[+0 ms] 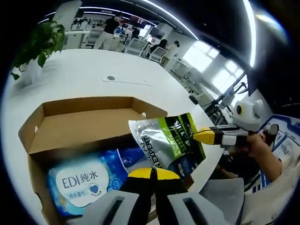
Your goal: Operate the shoe box by opening the lid, removing the specified soft item, and placing it in the target area until the item is outside and the box remains undamaged.
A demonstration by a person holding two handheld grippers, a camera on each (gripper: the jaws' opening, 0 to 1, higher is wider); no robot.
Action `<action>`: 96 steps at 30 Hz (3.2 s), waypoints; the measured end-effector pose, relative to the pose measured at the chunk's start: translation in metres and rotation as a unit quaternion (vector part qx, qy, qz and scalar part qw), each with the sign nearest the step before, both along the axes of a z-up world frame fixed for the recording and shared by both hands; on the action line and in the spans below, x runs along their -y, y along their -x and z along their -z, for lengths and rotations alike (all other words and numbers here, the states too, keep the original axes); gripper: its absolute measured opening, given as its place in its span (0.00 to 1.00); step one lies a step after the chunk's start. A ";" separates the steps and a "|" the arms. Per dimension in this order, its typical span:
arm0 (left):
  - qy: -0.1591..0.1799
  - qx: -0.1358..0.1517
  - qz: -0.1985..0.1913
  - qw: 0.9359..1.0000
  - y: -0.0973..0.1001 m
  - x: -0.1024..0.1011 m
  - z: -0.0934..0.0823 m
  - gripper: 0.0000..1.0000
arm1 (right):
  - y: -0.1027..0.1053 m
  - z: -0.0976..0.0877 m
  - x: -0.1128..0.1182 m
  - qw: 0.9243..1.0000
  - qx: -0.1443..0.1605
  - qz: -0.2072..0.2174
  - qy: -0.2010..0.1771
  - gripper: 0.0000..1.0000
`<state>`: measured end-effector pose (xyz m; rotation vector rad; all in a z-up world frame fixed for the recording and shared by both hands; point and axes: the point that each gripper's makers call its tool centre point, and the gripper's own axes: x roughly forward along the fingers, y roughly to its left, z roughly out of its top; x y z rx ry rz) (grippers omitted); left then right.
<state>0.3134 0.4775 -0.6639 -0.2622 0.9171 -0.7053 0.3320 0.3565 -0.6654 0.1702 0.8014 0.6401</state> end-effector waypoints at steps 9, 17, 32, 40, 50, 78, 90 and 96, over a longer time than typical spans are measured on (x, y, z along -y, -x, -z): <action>0.004 -0.001 0.015 1.000 -0.005 0.024 0.001 0.00 | -0.004 -0.001 0.025 1.000 -0.004 0.011 0.010 0.00; -0.001 -0.001 0.032 0.999 -0.008 0.049 0.003 0.00 | -0.008 -0.001 0.049 0.999 -0.007 0.025 0.020 0.00; -0.001 -0.003 0.061 0.998 -0.016 0.095 0.004 0.00 | -0.015 0.001 0.093 0.998 -0.013 0.047 0.042 0.00; -0.005 -0.008 0.069 0.998 -0.023 0.114 0.010 0.00 | -0.021 0.006 0.112 0.997 -0.019 0.056 0.053 0.00; -0.036 -0.009 0.088 0.995 -0.033 0.132 0.025 0.00 | -0.029 0.023 0.128 0.995 -0.029 0.068 0.067 0.00; -0.253 0.042 0.238 0.937 -0.062 0.148 0.078 0.00 | -0.059 0.072 0.136 0.993 -0.026 0.072 0.094 0.00; -0.335 0.066 0.315 0.886 -0.057 0.150 0.107 0.00 | -0.064 0.100 0.133 0.992 -0.032 0.058 0.108 0.00; -0.364 0.080 0.331 0.867 -0.060 0.144 0.117 0.00 | -0.067 0.111 0.128 0.993 -0.031 0.057 0.103 0.00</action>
